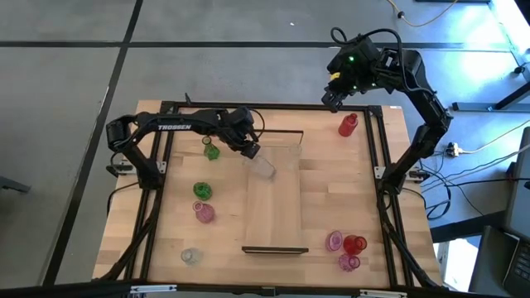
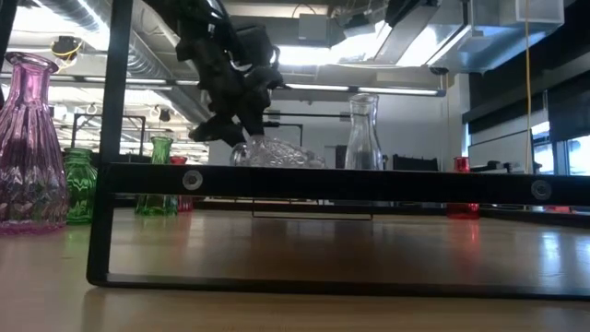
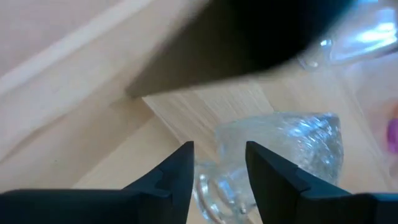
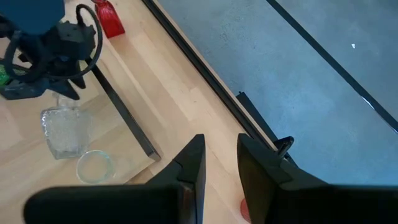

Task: Sort vases onto shelf
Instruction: Put the top transparent vase aligned with the other transparent vase on the shelf

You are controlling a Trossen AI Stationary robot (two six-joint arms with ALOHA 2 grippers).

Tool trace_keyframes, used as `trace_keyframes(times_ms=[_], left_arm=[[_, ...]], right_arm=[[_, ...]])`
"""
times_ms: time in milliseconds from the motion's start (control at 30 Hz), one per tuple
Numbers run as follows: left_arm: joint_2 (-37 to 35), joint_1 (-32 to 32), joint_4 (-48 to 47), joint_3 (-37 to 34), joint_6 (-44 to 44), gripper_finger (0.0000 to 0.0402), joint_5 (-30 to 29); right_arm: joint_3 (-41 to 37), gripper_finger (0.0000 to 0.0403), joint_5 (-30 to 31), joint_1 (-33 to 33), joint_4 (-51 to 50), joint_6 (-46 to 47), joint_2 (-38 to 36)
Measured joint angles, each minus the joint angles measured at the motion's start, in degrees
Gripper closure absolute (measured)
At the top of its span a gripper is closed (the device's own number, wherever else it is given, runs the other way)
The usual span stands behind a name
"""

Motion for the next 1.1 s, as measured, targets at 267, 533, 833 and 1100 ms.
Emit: trace_keyframes(times_ms=[267, 533, 833, 1100], left_arm=[[-0.11, 0.06, -4.29, 0.07, 0.01, 0.0263, 2.11], [-5.70, 0.40, -4.91, 0.20, -1.44, 0.0263, -4.93], [-6.56, -0.36, -6.20, -2.14, -2.75, 0.0263, 0.48], [-6.56, 0.55, -0.06, -5.63, -3.26, 0.0262, 6.69]], right_arm=[[0.00, 0.0326, -0.05, 0.01, 0.00, 0.00, 0.00], [0.00, 0.0326, -0.37, 0.02, 0.00, 0.00, 0.00], [0.00, 0.0326, -0.37, 0.01, 0.00, -0.15, 0.00], [0.00, 0.0326, -0.39, 0.01, 0.01, -0.20, 0.00]])
